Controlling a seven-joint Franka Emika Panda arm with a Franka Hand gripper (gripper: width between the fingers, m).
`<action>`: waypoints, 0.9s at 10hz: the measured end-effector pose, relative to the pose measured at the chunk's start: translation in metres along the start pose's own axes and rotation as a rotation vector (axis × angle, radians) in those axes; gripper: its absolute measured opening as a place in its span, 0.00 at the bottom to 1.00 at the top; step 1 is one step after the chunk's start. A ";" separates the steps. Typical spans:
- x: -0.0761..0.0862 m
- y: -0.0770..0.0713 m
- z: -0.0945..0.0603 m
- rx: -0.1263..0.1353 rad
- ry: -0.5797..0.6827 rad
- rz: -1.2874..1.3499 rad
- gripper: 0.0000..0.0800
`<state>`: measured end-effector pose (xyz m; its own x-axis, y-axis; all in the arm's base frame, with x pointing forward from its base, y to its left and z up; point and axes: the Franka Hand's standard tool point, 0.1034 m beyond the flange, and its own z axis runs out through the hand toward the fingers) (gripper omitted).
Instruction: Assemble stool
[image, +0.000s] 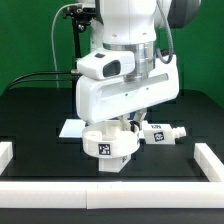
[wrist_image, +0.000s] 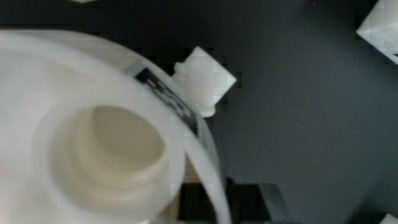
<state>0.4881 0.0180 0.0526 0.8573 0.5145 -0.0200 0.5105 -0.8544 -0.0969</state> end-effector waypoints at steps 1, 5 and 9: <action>0.000 0.000 0.000 0.001 -0.001 0.000 0.03; 0.061 -0.025 0.000 -0.031 0.005 -0.148 0.03; 0.071 -0.025 0.006 -0.037 -0.006 -0.205 0.03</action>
Offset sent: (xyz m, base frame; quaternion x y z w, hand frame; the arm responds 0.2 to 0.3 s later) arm 0.0443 0.0584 0.0160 -0.0271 -0.0191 -0.0856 0.9958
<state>0.5354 0.0766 0.0477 0.7345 0.6786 -0.0095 0.6768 -0.7335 -0.0625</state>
